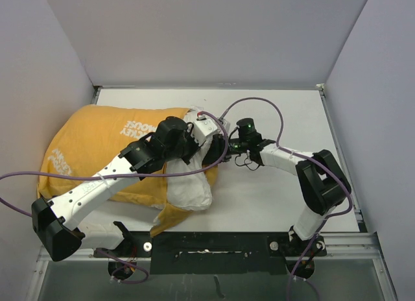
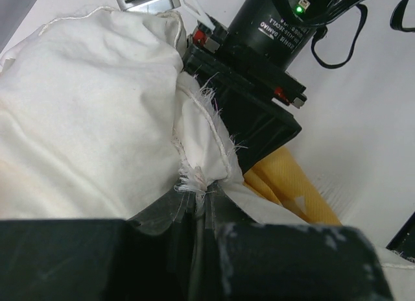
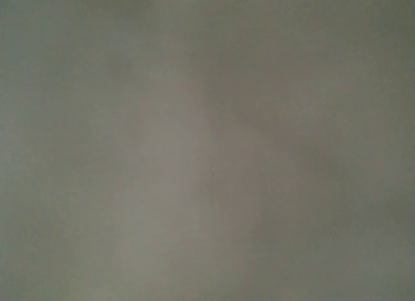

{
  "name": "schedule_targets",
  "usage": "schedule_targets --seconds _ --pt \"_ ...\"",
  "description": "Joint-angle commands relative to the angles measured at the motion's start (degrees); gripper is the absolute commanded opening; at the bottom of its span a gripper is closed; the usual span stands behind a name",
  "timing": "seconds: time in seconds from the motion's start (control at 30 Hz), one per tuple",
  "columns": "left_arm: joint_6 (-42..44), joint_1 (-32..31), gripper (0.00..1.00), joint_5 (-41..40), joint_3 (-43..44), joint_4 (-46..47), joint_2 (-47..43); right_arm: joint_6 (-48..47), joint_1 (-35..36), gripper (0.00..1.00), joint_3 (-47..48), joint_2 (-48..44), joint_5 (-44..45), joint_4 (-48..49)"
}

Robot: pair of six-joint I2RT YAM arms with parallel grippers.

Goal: Put the pillow into the pillowcase
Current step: Stuff the pillow into the pillowcase.

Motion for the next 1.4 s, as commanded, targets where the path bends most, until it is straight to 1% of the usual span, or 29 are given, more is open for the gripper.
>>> schedule_targets --seconds 0.0,0.2,0.3,0.33,0.43,0.5,0.6,0.7,0.8,0.87,0.9,0.93,1.0,1.03,1.07,1.1,1.13,1.2,1.23,1.3,1.37 --pt "-1.19 0.16 0.0 1.14 3.7 6.92 -2.63 1.37 2.67 0.46 2.94 1.84 1.69 1.43" --pt "-1.99 0.16 0.0 1.74 3.28 7.97 -2.34 5.68 3.42 0.47 3.26 5.53 4.37 2.93" --pt "-2.23 0.16 0.0 1.79 3.21 7.98 -2.2 6.27 3.73 0.42 3.85 7.51 4.12 3.01" --pt "-2.3 0.2 0.0 1.72 3.07 7.98 -2.24 6.27 3.73 0.38 3.88 7.65 3.83 3.35" --pt "-2.34 0.18 0.0 1.89 2.11 8.28 -2.41 5.87 3.01 0.14 4.04 6.81 1.64 4.72" --pt "-2.14 0.29 0.0 1.98 1.21 8.54 -2.5 4.06 1.35 0.0 3.84 5.25 -0.24 4.89" --pt "-1.03 0.5 0.0 1.6 0.51 7.76 -2.06 -1.79 -3.35 0.0 2.24 1.59 -1.68 3.7" --pt "0.35 1.17 0.0 1.86 0.25 5.58 -0.75 -9.99 -7.42 0.0 2.04 -2.09 1.34 -2.44" --pt "1.08 3.15 0.0 4.54 0.2 1.92 1.74 -15.2 -10.23 0.0 2.26 -2.51 3.9 -7.03" --pt "1.27 4.77 0.0 7.98 0.04 -0.08 3.66 -15.74 -11.35 0.0 1.93 -2.09 3.57 -7.32" --pt "1.21 5.41 0.0 9.85 0.03 -0.91 4.96 -13.47 -12.44 0.0 0.78 -1.64 1.46 -4.91" --pt "1.28 5.8 0.0 11.31 0.07 -1.8 6.29 -7.48 -13.84 0.0 -1.28 -1.16 -1.34 0.79" --pt "1.53 6.18 0.0 13.19 0.28 -3.38 9.32 6.59 -16.25 0.0 -5.81 1.49 -8.91 22.31" --pt "1.54 6.39 0.0 14.28 0.17 -3.56 10.86 16.91 -16.87 0.0 -8.02 3.8 -12.55 36.6" --pt "1.54 6.61 0.0 15.08 -0.05 -3.46 12.17 25.1 -17.06 0.0 -9.29 6.07 -14.35 48.17" --pt "1.34 6.86 0.0 15.62 -0.37 -2.84 13.31 31.91 -16.58 0.0 -9.56 7.63 -15.36 57.3" --pt "1.28 7.07 0.0 16.27 -0.71 -2.1 14.26 37.16 -15.82 0.0 -9.4 8.7 -15.59 64.39" --pt "1.28 7.58 0.0 17.1 -1.16 -0.56 15.76 44.46 -13.44 0.0 -8.53 9.57 -15.59 73.3" --pt "1.39 7.75 0.0 17.46 -1.26 0.0 16.24 46.41 -12.14 0.0 -8.22 9.2 -15.31 75.13" --pt "1.83 8.31 0.0 17.94 -1.29 0.64 16.7 47.87 -10.04 0.0 -8.14 7.02 -14.91 75.66" --pt "2.89 8.96 0.0 18.77 -1.48 0.54 16.8 49.09 -9.53 0.0 -8.12 4.18 -14.44 75.77"
